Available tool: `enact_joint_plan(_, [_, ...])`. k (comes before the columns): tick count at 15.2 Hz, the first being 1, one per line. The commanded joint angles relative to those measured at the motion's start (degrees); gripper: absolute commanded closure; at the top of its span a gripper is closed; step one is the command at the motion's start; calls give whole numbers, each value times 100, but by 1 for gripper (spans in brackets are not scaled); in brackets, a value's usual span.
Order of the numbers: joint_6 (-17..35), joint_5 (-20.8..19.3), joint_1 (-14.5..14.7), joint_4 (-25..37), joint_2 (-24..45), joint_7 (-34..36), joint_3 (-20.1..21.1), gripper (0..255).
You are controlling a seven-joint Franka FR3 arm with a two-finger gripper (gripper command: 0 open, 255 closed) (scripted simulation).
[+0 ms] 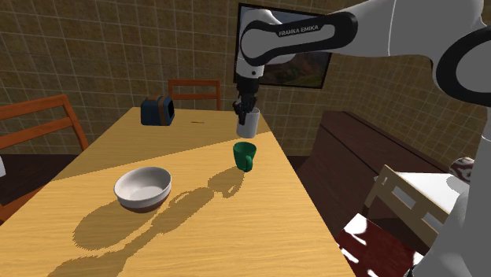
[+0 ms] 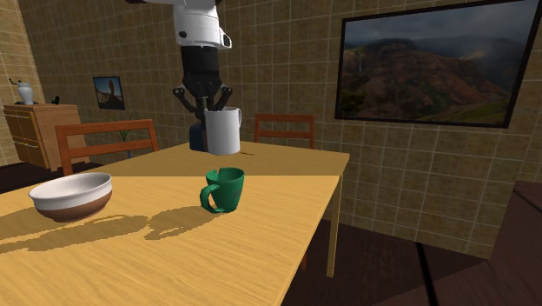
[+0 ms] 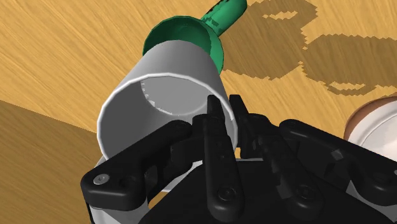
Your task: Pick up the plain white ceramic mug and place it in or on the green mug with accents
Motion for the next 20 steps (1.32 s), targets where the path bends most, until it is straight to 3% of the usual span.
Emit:
enact_joint_plan(1, [177, -1, -2, -176, -2, 2, -1, 255])
enact_joint_plan(10, [823, -8, -3, -728, 92, 15, -3, 255])
enact_joint_plan(17, [823, -8, -3, -728, 92, 15, -3, 255])
enact_joint_plan(18, [823, -8, -3, -728, 92, 15, -3, 0])
enact_joint_plan(20, [823, -8, -3, -728, 91, 15, -3, 0])
